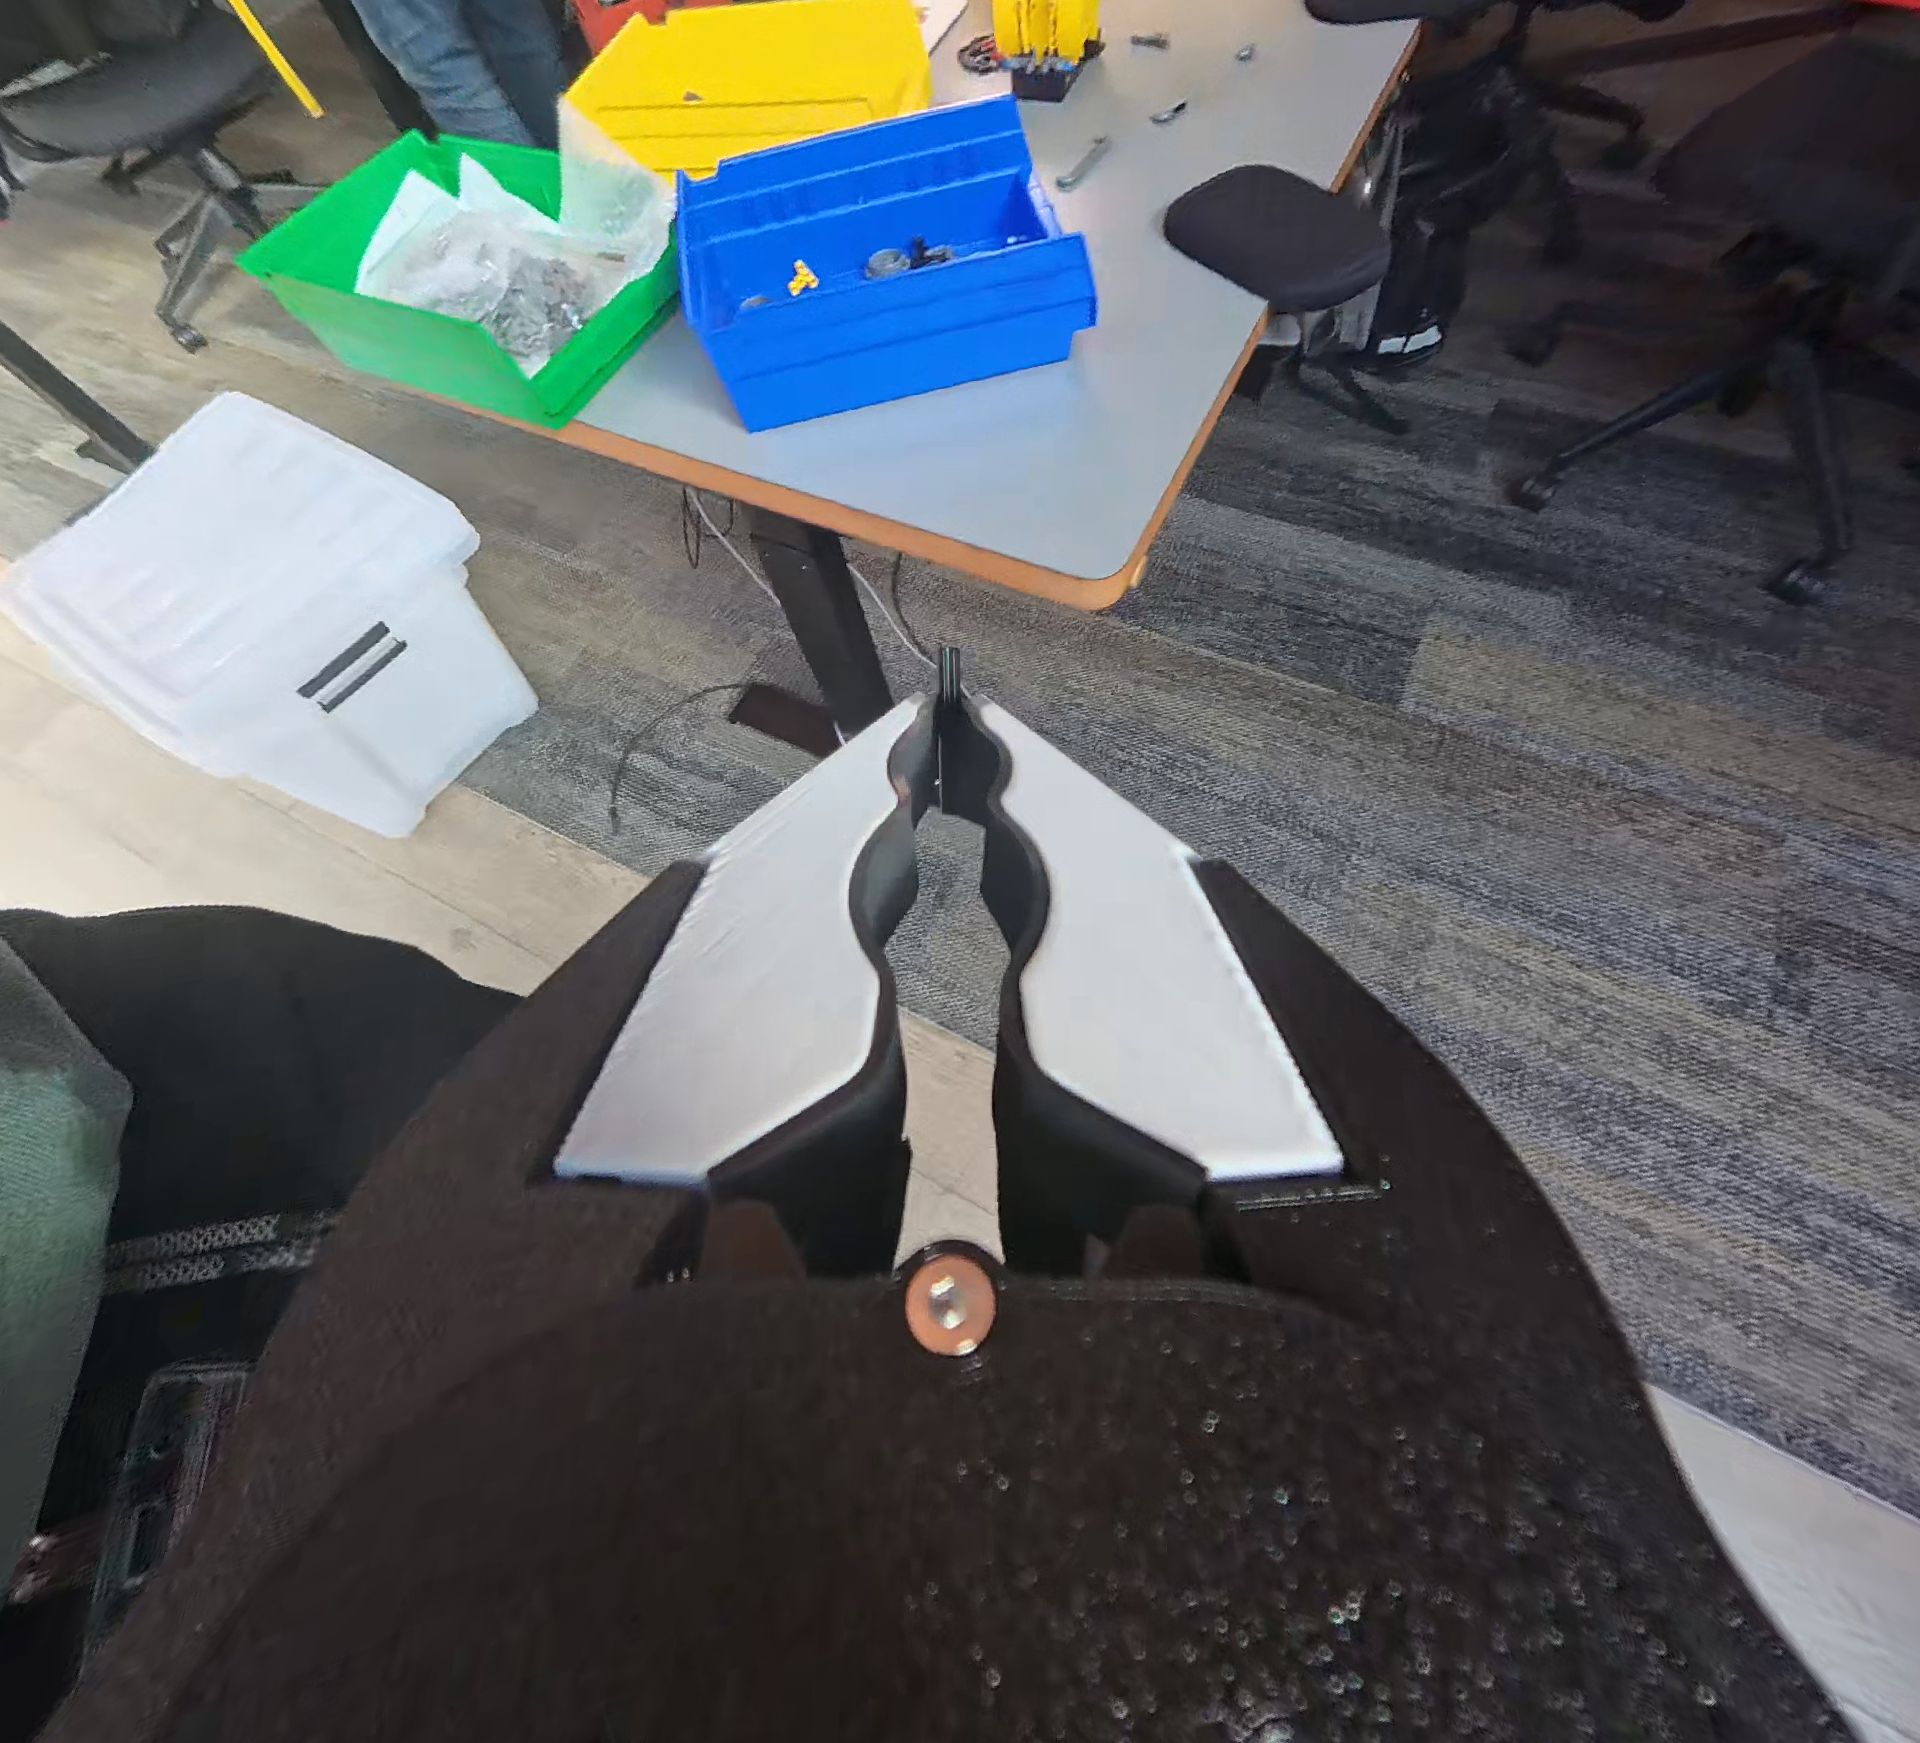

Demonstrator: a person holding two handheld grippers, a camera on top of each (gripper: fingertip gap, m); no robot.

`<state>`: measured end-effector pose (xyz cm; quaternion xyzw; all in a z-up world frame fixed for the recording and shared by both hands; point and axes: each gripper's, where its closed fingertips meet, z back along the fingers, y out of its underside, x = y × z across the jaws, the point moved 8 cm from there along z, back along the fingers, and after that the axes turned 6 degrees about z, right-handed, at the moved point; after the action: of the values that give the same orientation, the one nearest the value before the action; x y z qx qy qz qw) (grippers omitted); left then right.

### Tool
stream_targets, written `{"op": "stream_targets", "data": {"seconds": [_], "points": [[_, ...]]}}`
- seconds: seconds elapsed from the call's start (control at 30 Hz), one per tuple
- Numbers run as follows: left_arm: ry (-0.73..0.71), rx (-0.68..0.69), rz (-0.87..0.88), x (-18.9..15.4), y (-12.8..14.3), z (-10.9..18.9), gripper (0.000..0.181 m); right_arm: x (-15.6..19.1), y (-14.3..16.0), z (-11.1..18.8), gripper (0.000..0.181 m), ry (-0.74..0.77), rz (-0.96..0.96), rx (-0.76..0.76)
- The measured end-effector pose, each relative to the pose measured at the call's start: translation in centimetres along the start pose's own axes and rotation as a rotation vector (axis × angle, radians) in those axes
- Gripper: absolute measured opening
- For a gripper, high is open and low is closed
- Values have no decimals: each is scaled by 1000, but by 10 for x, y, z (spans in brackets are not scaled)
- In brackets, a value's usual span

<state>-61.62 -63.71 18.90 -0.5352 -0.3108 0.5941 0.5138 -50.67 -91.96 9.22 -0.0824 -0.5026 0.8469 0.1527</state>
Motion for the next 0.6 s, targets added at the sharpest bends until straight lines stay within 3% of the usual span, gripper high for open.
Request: {"op": "stream_targets", "data": {"seconds": [0.13,0.37,0.47,0.6], "points": [[-23,1,48,11,-7,-93,52,-81,-27,-34,3,-10,-19,-53],[-86,-8,118,82,-21,-279,51,-220,-104,-146,3,-82,52,-85],[-106,-33,133,112,-63,-353,51,-285,-144,-199,4,-141,38,-94],[-141,-52,85,148,-127,-425,52,-364,-196,-273,4,-227,126,-84]]}}
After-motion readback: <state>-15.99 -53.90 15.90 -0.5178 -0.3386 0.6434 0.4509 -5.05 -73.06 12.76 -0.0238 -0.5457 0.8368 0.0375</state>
